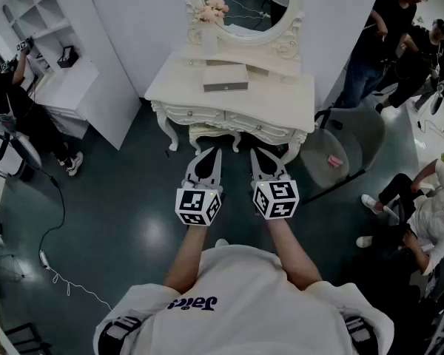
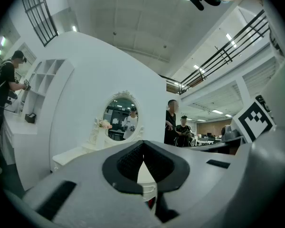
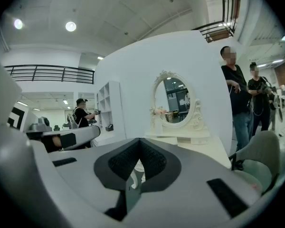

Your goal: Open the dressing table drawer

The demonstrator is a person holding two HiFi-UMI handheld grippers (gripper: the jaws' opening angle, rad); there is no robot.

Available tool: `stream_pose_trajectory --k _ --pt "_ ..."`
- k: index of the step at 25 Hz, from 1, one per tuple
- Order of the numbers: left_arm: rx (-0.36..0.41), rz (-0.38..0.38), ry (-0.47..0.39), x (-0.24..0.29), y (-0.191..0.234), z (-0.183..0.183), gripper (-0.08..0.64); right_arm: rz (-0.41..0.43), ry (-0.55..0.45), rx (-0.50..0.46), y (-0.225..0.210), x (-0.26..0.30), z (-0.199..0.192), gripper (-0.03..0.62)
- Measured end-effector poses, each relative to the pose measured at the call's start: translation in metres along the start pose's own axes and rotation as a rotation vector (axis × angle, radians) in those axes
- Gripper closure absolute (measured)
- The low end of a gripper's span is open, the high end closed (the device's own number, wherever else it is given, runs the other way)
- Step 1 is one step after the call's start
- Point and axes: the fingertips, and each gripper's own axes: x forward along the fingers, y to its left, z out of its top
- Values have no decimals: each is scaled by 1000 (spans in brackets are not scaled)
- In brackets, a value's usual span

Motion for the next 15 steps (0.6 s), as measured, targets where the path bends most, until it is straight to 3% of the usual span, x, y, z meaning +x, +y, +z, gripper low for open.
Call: stream_pose_trajectory --k 15 --pt "-5 4 0 -15 36 -2 545 -53 -15 3 26 18 -3 583"
